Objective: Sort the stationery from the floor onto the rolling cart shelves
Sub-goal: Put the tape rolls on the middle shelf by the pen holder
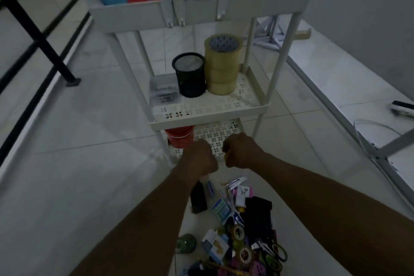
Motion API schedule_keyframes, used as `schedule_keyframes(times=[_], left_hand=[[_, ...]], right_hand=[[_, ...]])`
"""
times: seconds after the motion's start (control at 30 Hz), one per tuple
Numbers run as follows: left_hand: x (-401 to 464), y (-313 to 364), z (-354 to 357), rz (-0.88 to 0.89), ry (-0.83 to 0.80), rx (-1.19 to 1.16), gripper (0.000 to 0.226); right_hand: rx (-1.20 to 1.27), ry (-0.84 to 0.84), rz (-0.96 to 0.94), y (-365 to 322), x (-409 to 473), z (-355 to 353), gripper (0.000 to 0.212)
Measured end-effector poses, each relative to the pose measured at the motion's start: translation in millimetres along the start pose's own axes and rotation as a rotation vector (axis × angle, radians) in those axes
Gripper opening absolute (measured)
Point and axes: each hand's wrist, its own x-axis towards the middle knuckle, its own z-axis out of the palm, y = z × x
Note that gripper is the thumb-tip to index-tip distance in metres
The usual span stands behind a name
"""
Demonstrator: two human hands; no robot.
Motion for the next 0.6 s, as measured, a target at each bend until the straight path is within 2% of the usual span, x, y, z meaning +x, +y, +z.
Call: schedule_keyframes(times=[0.13,0.23,0.33,0.43,0.53,0.6], left_hand=[[-0.3,36.5,-68.0,-0.020,-0.058,0.006,0.036],[0.9,58.7,-109.0,0.009,-0.073,0.008,0.043],[5.2,71.7,-136.3,0.026,-0.006,-0.094,0.042],[12.0,79.6,-139.7,0.040,0.123,-0.071,0.036],[22.6,83.5,-123.8,0.064,0.190,-0.066,0.016],[30.6,83.9,-108.3,0.068,0.210,-0.098,0.022]], right_hand=[[0.007,-0.039,0.017,-6.3,-11.7,-61.4,0.035],[0.272,-0.098,0.141,-8.3,-14.3,-104.3,0.039],[0.427,-0.050,0.187,-9.4,-10.1,-137.5,0.042],[0.313,0.078,0.195,-4.5,5.6,-152.6,0.041],[0.105,0.188,0.216,3.5,25.7,-147.0,0.050],[0.029,0.213,0.181,6.5,34.6,-136.1,0.051]])
